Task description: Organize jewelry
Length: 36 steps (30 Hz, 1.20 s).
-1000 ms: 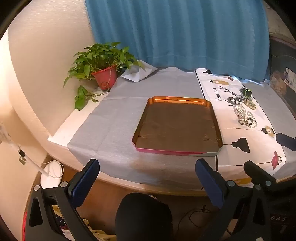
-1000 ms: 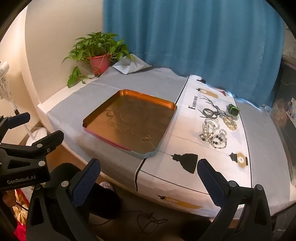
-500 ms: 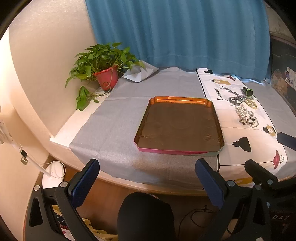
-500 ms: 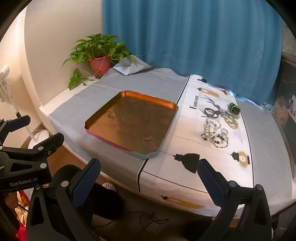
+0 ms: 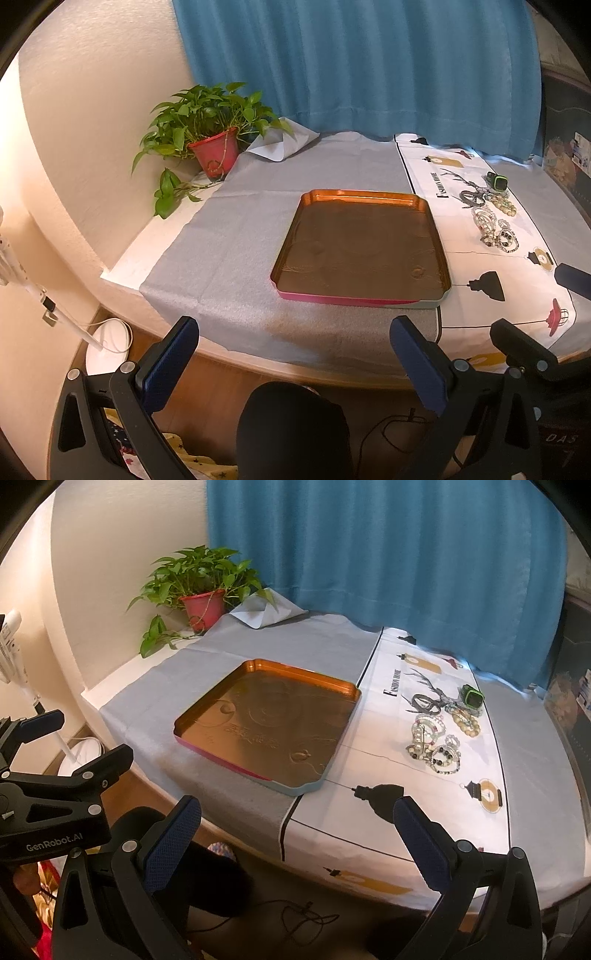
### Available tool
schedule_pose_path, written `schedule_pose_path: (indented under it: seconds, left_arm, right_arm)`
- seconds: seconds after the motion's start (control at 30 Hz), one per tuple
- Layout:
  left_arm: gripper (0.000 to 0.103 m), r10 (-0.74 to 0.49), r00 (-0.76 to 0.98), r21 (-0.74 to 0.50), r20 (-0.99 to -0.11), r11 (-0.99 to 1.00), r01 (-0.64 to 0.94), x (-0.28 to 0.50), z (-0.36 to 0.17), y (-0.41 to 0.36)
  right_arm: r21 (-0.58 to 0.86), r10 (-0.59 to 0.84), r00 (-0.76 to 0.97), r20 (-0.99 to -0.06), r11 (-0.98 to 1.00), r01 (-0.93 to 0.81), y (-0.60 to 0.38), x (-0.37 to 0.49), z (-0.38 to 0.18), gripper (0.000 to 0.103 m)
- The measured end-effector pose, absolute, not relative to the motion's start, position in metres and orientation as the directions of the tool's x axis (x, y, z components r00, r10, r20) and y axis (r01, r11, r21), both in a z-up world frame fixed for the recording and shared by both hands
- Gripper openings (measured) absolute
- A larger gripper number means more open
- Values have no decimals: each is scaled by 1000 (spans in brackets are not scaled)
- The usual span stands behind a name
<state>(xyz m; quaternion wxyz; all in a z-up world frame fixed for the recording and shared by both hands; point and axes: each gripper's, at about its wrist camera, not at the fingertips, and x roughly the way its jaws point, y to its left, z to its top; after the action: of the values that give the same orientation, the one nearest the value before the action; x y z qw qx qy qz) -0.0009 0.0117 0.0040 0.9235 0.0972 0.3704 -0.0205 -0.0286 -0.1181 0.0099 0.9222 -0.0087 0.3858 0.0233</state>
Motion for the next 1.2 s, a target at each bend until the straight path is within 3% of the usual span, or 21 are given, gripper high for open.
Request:
schedule_pose_path:
  seconds: [1.2]
  left_arm:
    - [103, 48, 721, 176, -691, 979, 103, -5, 1, 16]
  right_arm:
    - [11, 42, 701, -712, 999, -49, -120, -30, 11, 103]
